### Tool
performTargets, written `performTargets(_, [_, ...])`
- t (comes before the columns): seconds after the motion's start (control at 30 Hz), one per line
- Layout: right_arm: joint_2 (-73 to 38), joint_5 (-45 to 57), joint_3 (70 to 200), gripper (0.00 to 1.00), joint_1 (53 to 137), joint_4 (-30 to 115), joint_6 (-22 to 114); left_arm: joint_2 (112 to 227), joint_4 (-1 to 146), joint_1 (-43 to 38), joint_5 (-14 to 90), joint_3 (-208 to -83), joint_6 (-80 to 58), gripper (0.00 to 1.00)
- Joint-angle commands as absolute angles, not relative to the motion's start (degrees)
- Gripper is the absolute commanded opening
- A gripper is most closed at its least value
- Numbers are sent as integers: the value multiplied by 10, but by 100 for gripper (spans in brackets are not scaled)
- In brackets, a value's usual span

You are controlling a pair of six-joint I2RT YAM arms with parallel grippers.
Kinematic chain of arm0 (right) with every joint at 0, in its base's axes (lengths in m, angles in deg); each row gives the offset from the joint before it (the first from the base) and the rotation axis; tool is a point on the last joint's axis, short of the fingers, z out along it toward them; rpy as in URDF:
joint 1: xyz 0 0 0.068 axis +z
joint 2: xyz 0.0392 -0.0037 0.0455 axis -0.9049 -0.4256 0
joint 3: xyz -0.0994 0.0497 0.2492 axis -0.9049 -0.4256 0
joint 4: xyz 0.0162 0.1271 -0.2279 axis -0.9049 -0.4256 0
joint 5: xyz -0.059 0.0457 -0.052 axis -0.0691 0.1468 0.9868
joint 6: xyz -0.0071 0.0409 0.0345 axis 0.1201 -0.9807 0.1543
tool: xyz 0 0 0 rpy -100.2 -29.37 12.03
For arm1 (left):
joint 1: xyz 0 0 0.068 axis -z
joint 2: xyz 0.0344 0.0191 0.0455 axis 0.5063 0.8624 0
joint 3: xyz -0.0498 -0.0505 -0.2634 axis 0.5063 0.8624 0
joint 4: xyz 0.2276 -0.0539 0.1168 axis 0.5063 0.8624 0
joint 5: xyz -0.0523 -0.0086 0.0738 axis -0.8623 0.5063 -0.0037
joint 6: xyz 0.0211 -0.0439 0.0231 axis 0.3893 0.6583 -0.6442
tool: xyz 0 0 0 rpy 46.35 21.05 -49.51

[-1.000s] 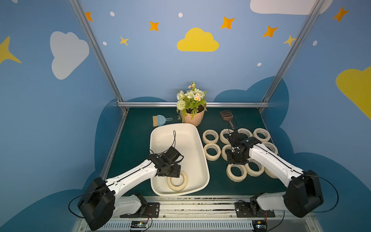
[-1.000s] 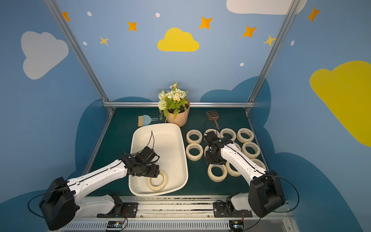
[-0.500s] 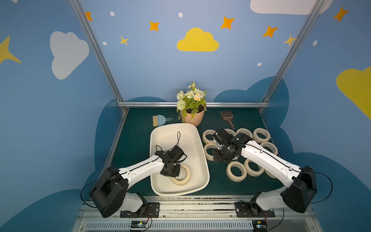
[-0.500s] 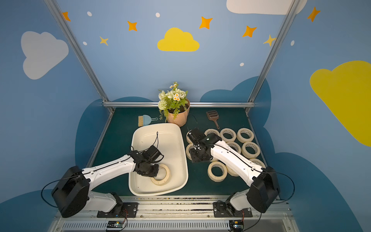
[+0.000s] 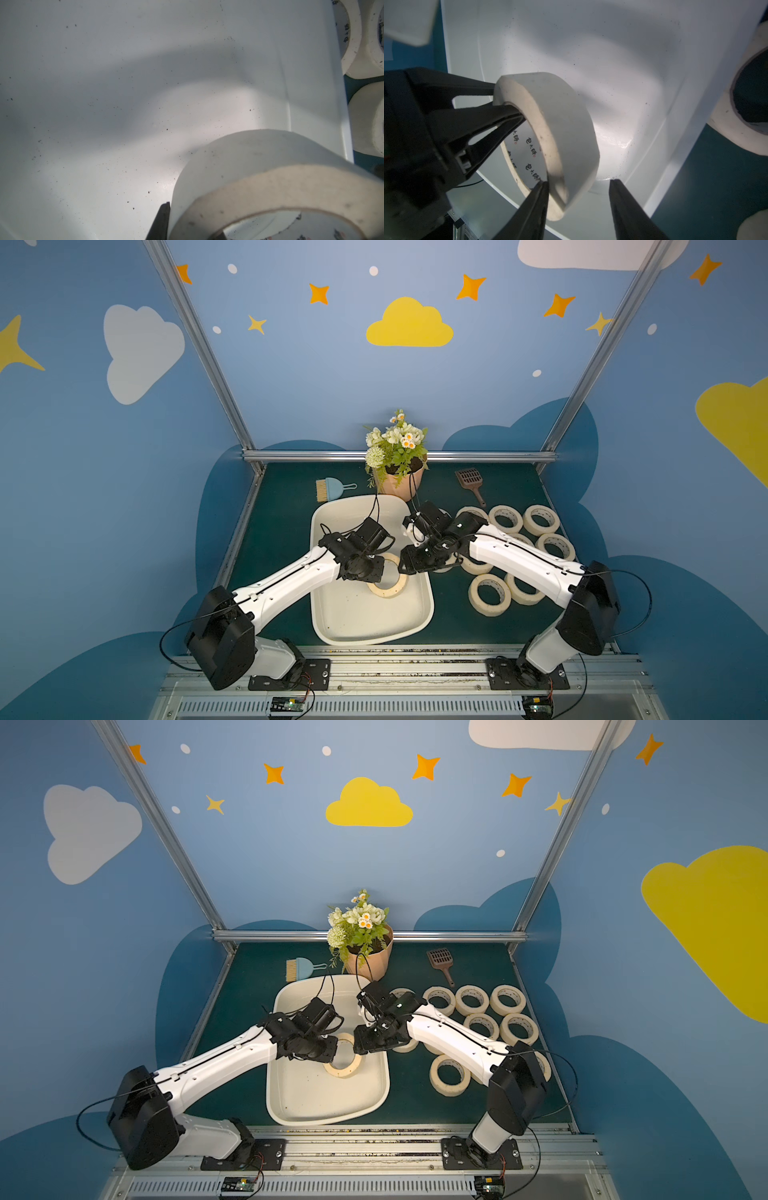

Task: Take out the art tape in the storage box
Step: Pick up the art tape from the storage box.

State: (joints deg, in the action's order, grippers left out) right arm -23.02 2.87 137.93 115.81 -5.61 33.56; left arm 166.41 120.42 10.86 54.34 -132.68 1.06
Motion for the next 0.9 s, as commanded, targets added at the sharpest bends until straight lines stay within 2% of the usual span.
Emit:
performTargets(0.0, [-249,8,1400,53,1163,-37,330,1663,1193,112,538,-1349,6,14])
performTargets(0.1, [-261,14,1406,50,1163,-37,329,1659,1185,115,535,-1350,8,14])
performTargets(0.13, [-263,16,1408,46,1162,-37,330,1657,1182,117,534,-1349,9,15])
performTargets(0.23, [-264,28,1411,22,1159,-41,328,1648,1175,118,531,-1344,12,17])
performTargets(0.37, [-267,25,1409,0,1146,-43,328,1608,1115,119,500,-1311,10,18])
performTargets(0.47, [-265,23,1406,0,1137,-43,328,1566,1051,119,473,-1275,8,25])
performTargets(0.5, [-264,23,1406,0,1134,-42,329,1550,1032,119,471,-1263,6,32])
performTargets(0.6, [-256,24,1408,0,1123,-49,334,1510,1010,119,478,-1241,-5,78])
performTargets(0.63, [-249,26,1408,0,1116,-53,337,1495,1008,119,484,-1237,-9,91])
performTargets(0.67, [-242,27,1407,0,1109,-56,338,1479,1007,119,491,-1233,-12,99])
performTargets(0.87, [-157,59,1372,0,1048,-120,355,1366,1030,115,576,-1195,-19,100])
